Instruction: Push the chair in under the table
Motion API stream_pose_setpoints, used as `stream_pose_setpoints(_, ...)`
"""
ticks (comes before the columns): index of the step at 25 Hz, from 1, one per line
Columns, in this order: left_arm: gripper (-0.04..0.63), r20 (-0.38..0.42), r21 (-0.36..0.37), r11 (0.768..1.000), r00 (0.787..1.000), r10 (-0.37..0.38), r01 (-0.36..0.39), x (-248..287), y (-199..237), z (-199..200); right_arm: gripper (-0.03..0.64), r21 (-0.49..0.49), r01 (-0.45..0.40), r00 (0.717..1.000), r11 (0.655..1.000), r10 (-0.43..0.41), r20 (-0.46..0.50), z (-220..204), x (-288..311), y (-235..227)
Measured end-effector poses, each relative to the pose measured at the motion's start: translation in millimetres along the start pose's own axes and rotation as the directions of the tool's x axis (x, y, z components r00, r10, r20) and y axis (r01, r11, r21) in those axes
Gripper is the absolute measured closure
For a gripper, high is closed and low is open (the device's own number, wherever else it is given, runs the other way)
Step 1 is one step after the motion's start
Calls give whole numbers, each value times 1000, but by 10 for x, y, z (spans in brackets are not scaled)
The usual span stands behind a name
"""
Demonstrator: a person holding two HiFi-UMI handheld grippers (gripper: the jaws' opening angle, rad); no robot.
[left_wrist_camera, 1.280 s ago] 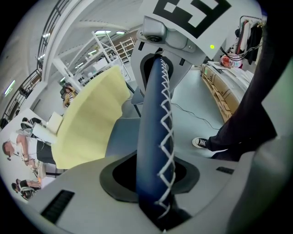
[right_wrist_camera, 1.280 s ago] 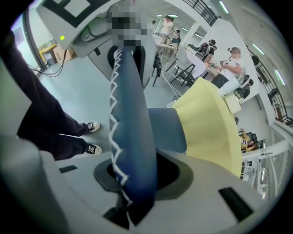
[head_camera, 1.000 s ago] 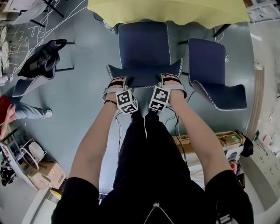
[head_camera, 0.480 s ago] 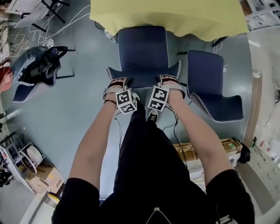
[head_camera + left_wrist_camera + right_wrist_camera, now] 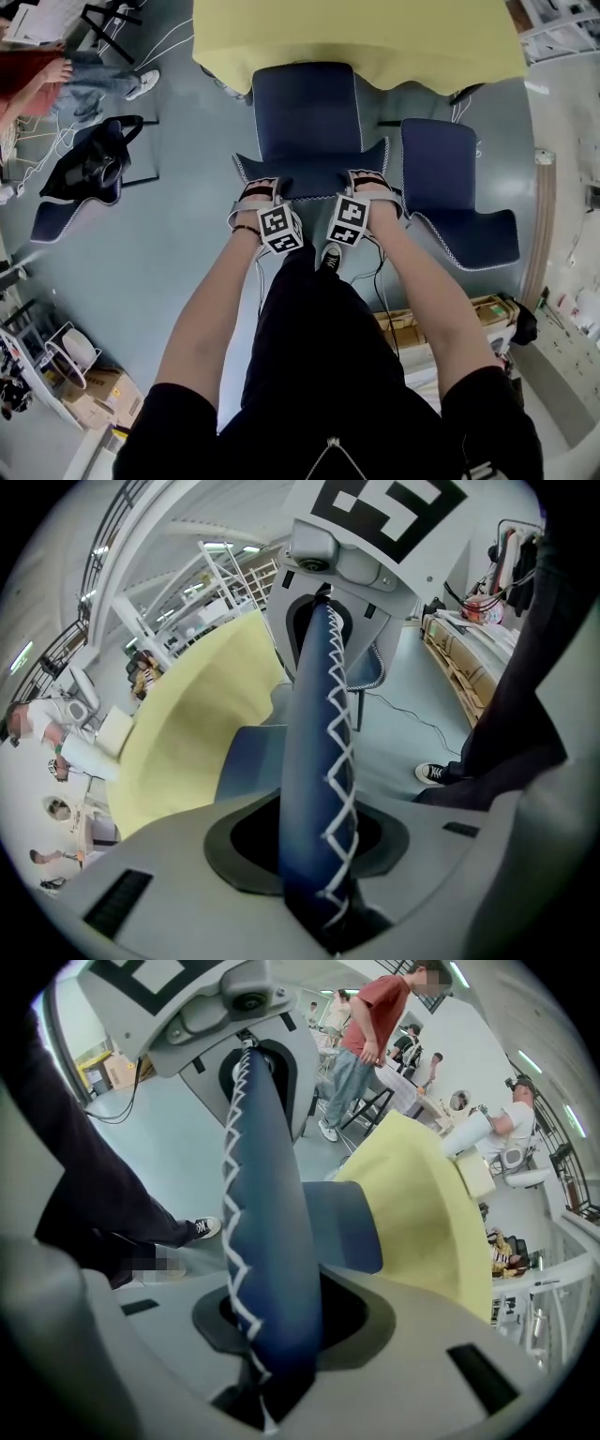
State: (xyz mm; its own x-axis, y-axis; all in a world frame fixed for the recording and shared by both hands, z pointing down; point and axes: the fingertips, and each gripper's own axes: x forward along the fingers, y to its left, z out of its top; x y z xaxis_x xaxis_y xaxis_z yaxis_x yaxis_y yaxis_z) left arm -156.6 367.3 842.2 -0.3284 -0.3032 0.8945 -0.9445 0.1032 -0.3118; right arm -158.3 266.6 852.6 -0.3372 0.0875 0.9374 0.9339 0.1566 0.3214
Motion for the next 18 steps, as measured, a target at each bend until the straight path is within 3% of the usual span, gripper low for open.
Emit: stream_pose_setpoints(18,471,16,17,1000,1000,0,0,136,470,16,497,8,11,1000,1000,-11,3,63,139,-460)
